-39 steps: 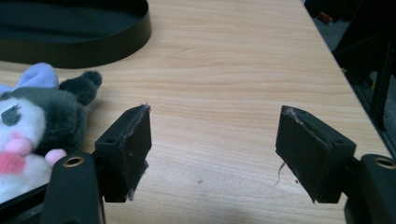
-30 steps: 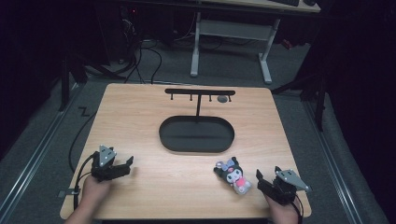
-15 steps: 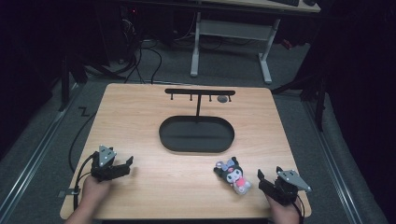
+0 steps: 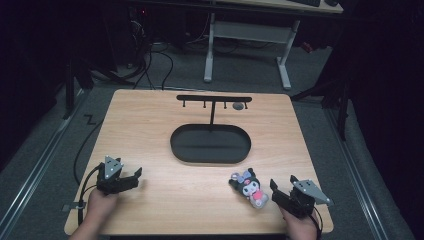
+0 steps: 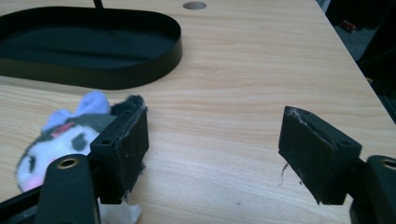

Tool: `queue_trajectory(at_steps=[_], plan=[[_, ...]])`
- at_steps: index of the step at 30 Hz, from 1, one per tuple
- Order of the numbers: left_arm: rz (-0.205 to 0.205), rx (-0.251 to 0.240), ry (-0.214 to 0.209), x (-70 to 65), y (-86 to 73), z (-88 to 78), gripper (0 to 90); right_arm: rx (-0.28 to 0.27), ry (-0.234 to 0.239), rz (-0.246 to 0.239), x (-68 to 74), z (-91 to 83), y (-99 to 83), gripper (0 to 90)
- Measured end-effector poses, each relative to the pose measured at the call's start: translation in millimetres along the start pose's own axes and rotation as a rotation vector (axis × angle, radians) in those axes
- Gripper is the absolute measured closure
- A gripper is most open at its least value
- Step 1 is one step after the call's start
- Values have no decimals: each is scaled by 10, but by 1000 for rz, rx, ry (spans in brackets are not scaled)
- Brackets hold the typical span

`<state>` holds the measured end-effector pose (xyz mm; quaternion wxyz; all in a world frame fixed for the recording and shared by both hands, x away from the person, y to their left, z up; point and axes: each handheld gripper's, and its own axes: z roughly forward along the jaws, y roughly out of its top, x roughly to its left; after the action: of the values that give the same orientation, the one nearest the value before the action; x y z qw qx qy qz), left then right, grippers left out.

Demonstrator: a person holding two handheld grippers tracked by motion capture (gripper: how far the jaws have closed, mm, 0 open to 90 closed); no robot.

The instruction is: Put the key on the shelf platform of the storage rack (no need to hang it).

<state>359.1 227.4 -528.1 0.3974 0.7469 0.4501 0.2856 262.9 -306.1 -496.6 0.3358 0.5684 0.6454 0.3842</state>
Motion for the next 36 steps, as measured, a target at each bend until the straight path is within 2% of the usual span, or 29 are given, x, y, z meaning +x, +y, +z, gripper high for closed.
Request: queue_trajectory(at_steps=[8, 15, 19, 22, 25, 28, 36], plan=[[3, 0, 6, -9, -7, -4, 154, 2, 20, -14, 27, 4, 73, 189], [15, 4, 8, -22, -9, 0, 154, 51, 8, -50, 5, 13, 144, 174], [11, 3, 8, -22, -5, 5, 154, 98, 1, -61, -9, 43, 165, 164], [2, 4, 4, -11, 1, 7, 154, 156, -32, -110, 3, 70, 177, 162], [-2, 3, 3, -7, 5, 12, 154, 201, -38, -116, -4, 88, 189, 161], [2, 5, 1, -8, 3, 10, 154, 223, -32, -98, -33, 98, 207, 161], [5, 0, -4, -7, -2, -3, 154, 287, -42, -109, -98, 119, 234, 161]])
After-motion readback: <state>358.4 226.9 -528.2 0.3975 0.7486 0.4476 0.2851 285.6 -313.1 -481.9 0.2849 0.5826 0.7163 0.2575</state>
